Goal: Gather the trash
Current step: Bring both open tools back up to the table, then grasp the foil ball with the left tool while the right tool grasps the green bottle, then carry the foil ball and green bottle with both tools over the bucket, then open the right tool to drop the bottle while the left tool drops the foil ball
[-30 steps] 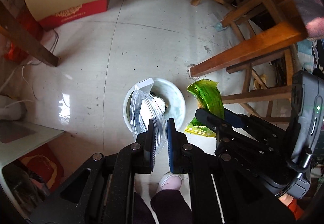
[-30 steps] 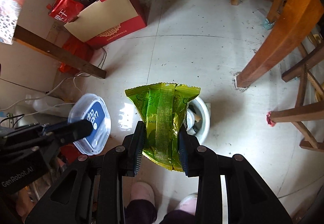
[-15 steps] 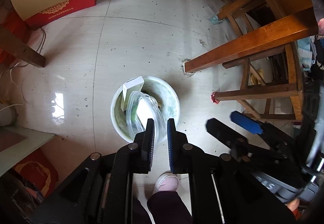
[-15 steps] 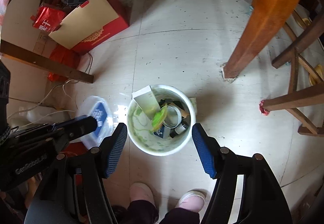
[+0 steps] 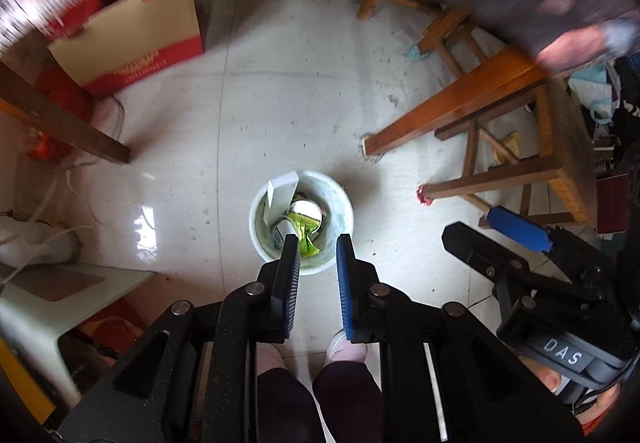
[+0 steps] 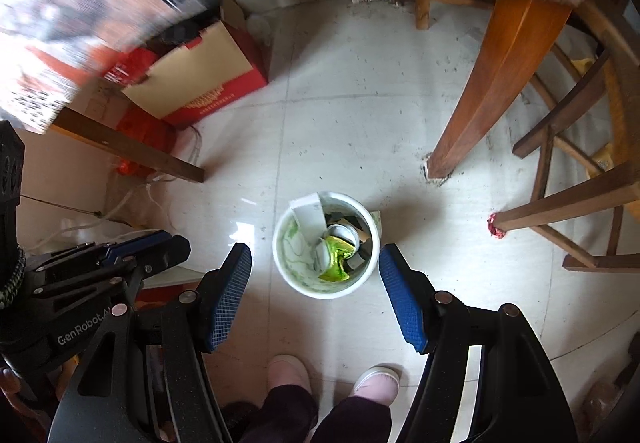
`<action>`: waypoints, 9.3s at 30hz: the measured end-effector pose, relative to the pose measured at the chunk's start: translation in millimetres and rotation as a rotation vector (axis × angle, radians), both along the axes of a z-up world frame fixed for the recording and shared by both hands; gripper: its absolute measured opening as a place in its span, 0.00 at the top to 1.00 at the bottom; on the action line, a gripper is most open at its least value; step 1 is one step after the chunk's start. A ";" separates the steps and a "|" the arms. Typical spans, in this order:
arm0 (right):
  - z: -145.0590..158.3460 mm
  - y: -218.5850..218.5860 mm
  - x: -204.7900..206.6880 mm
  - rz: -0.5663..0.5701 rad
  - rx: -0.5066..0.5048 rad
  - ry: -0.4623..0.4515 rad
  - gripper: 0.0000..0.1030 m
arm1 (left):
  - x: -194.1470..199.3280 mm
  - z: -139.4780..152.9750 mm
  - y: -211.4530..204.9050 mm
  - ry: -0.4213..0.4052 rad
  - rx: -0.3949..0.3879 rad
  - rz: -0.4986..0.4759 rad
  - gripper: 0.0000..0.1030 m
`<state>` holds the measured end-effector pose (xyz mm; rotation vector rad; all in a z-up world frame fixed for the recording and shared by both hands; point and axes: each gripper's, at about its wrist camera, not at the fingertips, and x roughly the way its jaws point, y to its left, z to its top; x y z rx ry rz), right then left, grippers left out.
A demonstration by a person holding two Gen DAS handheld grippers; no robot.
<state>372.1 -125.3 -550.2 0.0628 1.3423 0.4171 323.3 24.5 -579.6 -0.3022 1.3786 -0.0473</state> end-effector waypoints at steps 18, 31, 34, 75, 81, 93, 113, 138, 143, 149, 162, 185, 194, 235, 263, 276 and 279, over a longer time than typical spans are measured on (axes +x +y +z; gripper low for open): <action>268.5 -1.1 -65.8 -0.014 0.068 -0.243 0.39 | -65.4 303.2 15.2 -0.298 0.075 -0.029 0.82; 434.9 -4.8 -104.8 -0.171 0.130 -0.536 0.39 | -109.2 461.2 22.2 -0.529 0.049 -0.113 0.58; 456.7 -1.4 -112.2 -0.178 0.138 -0.591 0.38 | -118.3 488.5 26.7 -0.594 0.053 -0.127 0.55; 476.3 -29.8 145.1 0.058 0.112 -0.696 0.21 | 140.6 513.9 4.3 -0.592 0.244 0.180 0.19; 463.3 -16.4 183.0 0.037 0.085 -0.642 0.21 | 182.4 496.3 30.6 -0.545 0.155 0.199 0.19; 426.9 57.4 256.4 -0.031 0.016 -0.523 0.21 | 291.2 429.8 117.9 -0.404 0.087 0.137 0.19; 322.1 131.6 354.9 0.048 -0.035 -0.255 0.21 | 375.2 256.4 164.0 -0.082 -0.069 0.086 0.54; 240.8 231.2 425.9 0.037 -0.171 -0.245 0.41 | 355.8 314.9 246.1 -0.274 0.074 0.222 0.55; 249.8 208.2 415.6 0.027 -0.067 -0.217 0.48 | 353.8 330.6 240.3 -0.306 0.070 0.224 0.55; 284.2 179.1 386.7 0.060 -0.037 -0.258 0.51 | 350.6 360.7 219.6 -0.372 0.072 0.210 0.55; 374.4 86.4 306.1 0.048 0.009 -0.434 0.51 | 318.1 415.8 126.2 -0.485 0.083 0.123 0.55; 487.7 -52.4 138.9 0.008 0.103 -0.739 0.51 | 126.5 526.4 4.5 -0.749 0.143 0.200 0.55; 498.6 -34.8 60.9 -0.048 0.112 -0.761 0.51 | 43.7 550.7 20.8 -0.800 0.142 0.116 0.55; 325.9 -11.0 -77.7 -0.015 0.004 -0.361 0.51 | -110.3 343.3 21.3 -0.320 0.084 0.039 0.55; 46.3 26.5 11.0 0.121 -0.033 0.027 0.33 | -40.7 43.0 12.4 0.006 0.052 0.137 0.55; 48.9 -11.8 20.3 0.081 -0.087 0.013 0.33 | 4.1 -0.4 -14.9 0.063 0.032 0.076 0.48; 58.4 -17.9 20.1 0.063 -0.082 0.002 0.33 | 6.8 2.6 -18.7 0.071 0.024 0.079 0.48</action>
